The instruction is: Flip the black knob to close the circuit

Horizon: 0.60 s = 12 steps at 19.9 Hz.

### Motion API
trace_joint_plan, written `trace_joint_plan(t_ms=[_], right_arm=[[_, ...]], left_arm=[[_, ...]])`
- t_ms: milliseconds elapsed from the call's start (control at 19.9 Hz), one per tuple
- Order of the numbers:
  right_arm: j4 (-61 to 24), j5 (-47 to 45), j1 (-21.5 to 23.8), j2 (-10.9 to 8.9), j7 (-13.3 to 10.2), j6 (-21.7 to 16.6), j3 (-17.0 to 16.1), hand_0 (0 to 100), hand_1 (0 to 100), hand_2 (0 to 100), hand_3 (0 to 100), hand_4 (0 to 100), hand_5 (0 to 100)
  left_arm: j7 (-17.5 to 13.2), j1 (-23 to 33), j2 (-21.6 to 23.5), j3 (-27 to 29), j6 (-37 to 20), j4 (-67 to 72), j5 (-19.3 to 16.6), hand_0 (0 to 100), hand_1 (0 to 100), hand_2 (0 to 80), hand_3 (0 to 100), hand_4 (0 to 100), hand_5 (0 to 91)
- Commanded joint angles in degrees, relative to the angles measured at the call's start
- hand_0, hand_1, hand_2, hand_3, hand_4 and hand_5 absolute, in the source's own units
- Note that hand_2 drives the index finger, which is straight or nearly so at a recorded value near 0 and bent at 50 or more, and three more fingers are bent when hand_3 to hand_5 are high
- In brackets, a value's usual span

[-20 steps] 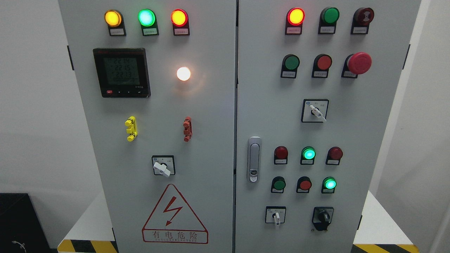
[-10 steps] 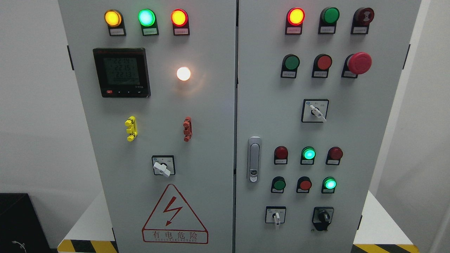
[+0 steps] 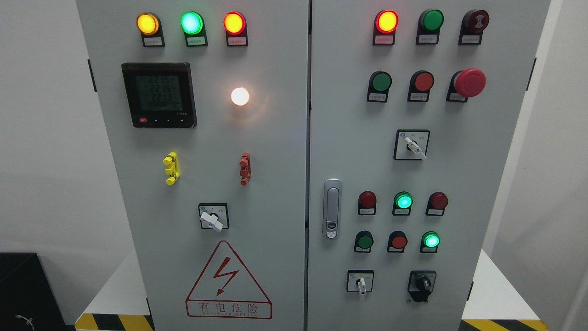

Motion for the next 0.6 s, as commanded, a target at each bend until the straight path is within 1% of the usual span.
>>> trace_joint_plan(t_ms=[0, 100, 201, 351, 502, 552], right_arm=[[-12.55, 5.20, -0.72, 2.80, 0.45, 2.49, -3.98, 0, 6, 79, 95, 76, 78], [-13.86, 8.89, -2.21, 4.12, 0.36, 3.03, -4.15, 0, 3, 79, 95, 76, 78], [-15.27, 11.45, -3.26, 4.21, 0.36, 4.51, -3.98, 0, 0, 79, 95, 76, 78], [-16.15, 12.51, -5.11, 4.12, 0.80, 6.19, -3.89, 0, 0, 79, 95, 76, 78], [-17.82, 16.10, -5.73, 4.12, 2.02, 7.94, -4.07, 0, 0, 79, 95, 76, 78], [-18.70, 16.90, -5.64, 4.12, 2.81, 8.82, -4.15, 0, 0, 79, 95, 76, 78]], left_arm=[[0.04, 0.00, 0.00, -1.14, 0.05, 1.23, -1.23, 0, 0, 0.0, 0, 0, 0.0], [0.04, 0.00, 0.00, -1.14, 0.05, 1.23, -1.23, 0, 0, 0.0, 0, 0, 0.0], [0.04, 0.00, 0.00, -1.14, 0.05, 1.23, -1.23, 0, 0, 0.0, 0, 0, 0.0], [0.04, 0.00, 0.00, -1.14, 0.05, 1.23, -1.23, 0, 0, 0.0, 0, 0, 0.0], [0.04, 0.00, 0.00, -1.14, 0.05, 1.23, -1.23, 0, 0, 0.0, 0, 0, 0.0], [0.04, 0.00, 0.00, -1.14, 0.05, 1.23, -1.23, 0, 0, 0.0, 0, 0, 0.0]])
